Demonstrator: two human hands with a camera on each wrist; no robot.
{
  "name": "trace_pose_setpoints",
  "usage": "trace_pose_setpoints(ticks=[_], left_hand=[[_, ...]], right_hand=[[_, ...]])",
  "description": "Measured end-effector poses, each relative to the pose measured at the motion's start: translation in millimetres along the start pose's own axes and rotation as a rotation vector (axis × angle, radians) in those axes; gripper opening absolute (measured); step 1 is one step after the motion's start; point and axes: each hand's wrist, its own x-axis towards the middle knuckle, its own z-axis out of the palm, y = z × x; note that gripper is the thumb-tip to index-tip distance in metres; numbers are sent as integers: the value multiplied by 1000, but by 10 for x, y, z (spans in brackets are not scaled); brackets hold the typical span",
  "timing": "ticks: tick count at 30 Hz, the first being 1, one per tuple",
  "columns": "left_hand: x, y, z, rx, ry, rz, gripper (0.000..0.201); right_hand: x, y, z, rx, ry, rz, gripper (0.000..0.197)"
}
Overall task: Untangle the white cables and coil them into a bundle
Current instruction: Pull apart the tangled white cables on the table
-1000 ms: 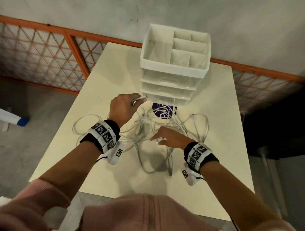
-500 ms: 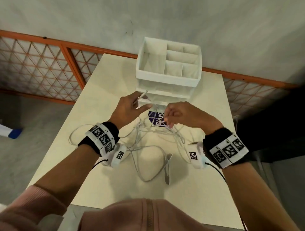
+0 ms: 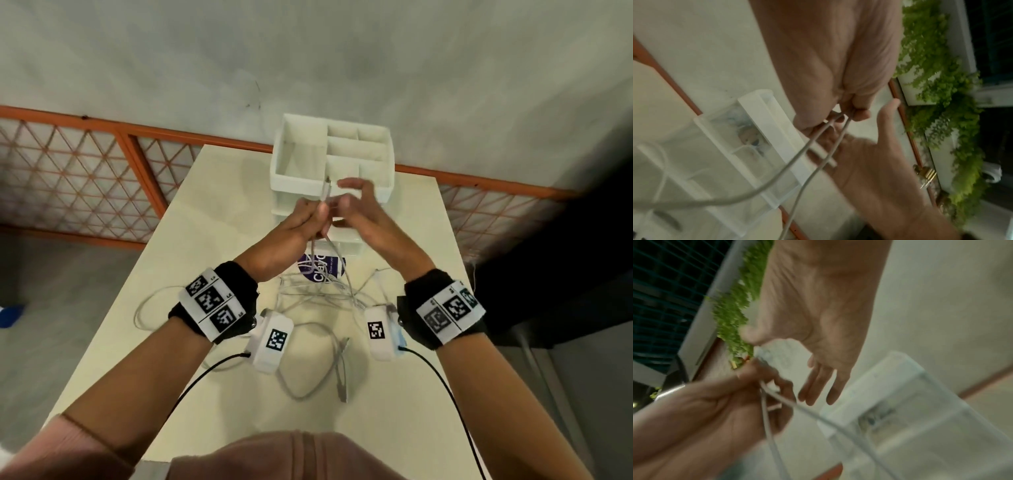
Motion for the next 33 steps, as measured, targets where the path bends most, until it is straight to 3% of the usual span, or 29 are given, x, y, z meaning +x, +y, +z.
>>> trace_pose_setpoints(ticks=[2, 5, 8, 11, 14, 16, 19, 22, 25, 27, 29, 33], left_hand=[[5, 66, -8, -148, -6, 36, 36], [-11, 192, -44, -287, 36, 92, 39], [-57, 274, -225, -292, 165, 169, 38], [-129, 324, -441, -203, 346, 189, 40], [-196, 262, -479, 107, 401, 149, 36], [-205, 128, -390, 399, 248, 95, 19], [-204, -75, -149, 525, -15, 8, 30], [-172, -147, -48, 582, -26, 48, 19], [-159, -51, -139, 616, 86, 191, 15], [-149, 72, -245, 636, 242, 265, 16], [-127, 128, -346, 664, 396, 271, 22], [-159, -94, -405, 736, 499, 231, 24]], right_hand=[[-36, 153, 108, 57, -222, 71, 74], [-61, 401, 225, -75, -421, 171, 38], [-108, 704, 82, -198, -363, 206, 8], [-202, 1002, -289, -402, -264, 276, 12], [-290, 984, -510, -437, -178, 281, 18], [-296, 746, -501, -411, -186, 244, 18], [-246, 340, -393, -446, -264, 152, 20], [-229, 72, -326, -471, -236, 48, 22], [-265, 117, -381, -372, -173, 49, 23], [-315, 313, -438, -353, -203, 111, 22], [-358, 548, -479, -378, -220, 195, 20], [-365, 722, -578, -386, -182, 216, 16]])
